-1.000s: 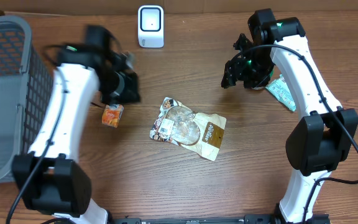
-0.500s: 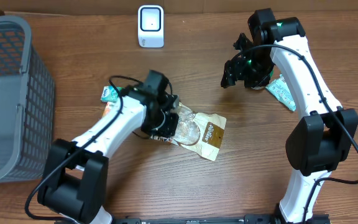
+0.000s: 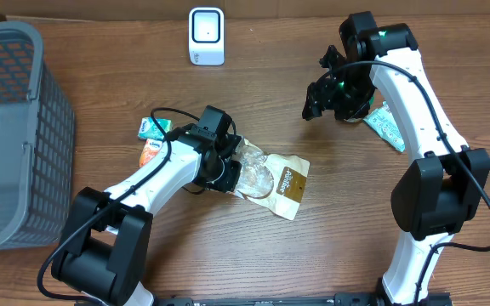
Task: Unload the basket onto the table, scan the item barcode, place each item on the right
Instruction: 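Reach the left gripper to the bean bag and grasp its edge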
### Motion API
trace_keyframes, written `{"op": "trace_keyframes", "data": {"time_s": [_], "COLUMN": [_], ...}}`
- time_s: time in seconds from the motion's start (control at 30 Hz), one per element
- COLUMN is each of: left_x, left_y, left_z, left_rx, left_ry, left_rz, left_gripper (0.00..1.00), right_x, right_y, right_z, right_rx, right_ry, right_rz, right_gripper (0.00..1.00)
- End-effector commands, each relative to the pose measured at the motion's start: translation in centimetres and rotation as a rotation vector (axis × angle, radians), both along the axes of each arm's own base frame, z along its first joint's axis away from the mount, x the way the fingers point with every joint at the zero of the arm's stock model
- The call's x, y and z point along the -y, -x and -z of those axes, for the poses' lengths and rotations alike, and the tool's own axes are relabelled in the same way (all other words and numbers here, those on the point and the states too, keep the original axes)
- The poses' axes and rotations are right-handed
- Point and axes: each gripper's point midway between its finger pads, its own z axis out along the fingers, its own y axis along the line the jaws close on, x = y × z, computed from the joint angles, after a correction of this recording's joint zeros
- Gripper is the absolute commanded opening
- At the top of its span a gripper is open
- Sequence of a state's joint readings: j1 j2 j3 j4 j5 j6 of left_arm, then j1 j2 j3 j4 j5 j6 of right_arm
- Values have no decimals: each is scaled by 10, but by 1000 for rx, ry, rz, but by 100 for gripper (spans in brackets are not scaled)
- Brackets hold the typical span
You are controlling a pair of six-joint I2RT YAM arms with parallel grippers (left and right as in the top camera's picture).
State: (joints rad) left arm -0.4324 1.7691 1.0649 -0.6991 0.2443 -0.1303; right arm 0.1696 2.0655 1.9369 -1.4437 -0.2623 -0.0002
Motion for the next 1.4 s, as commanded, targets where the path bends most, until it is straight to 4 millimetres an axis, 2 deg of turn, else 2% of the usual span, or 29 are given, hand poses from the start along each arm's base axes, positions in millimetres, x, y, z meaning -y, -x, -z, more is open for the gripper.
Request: {"op": "trace_keyframes", "data": {"time_s": [0.0,0.4,0.57,0.67,0.77,0.9,1.1,1.27,1.37], "left_x": [-14,-22,-14,-6,3,-6,0,5,6], "left_y": [-12,-78,-100,-95,-78,-52,-22,-17,-18], "left_z": [-2,-20,-34,-41,-58,-73,-51,-26,-18], "left_rx": [86,384,485,438,322,148,19,17,39], "left_ry": [-77,-156,-125,-85,-36,-68,-17,25,33], "left_rz": [6,-68,-77,-57,-40,-173,-165,-151,-134], "left_gripper": [4,4,4,4,4,4,4,4,4], "right_x": [3,3,1,1,1,1,1,1,1], "right_y": [-3,-2,-1,0,-1,-2,-3,-3,-2], "right_z": [-6,-6,-6,-6,-6,-6,-6,-6,-6], "right_rx": [20,17,13,7,9,15,21,18,17], "right_ry": [-3,-4,-13,-13,-13,-14,-15,-15,-14], "right_rz": [3,4,3,3,3,3,3,3,3], "right_gripper": [75,75,75,75,75,75,75,75,75]}}
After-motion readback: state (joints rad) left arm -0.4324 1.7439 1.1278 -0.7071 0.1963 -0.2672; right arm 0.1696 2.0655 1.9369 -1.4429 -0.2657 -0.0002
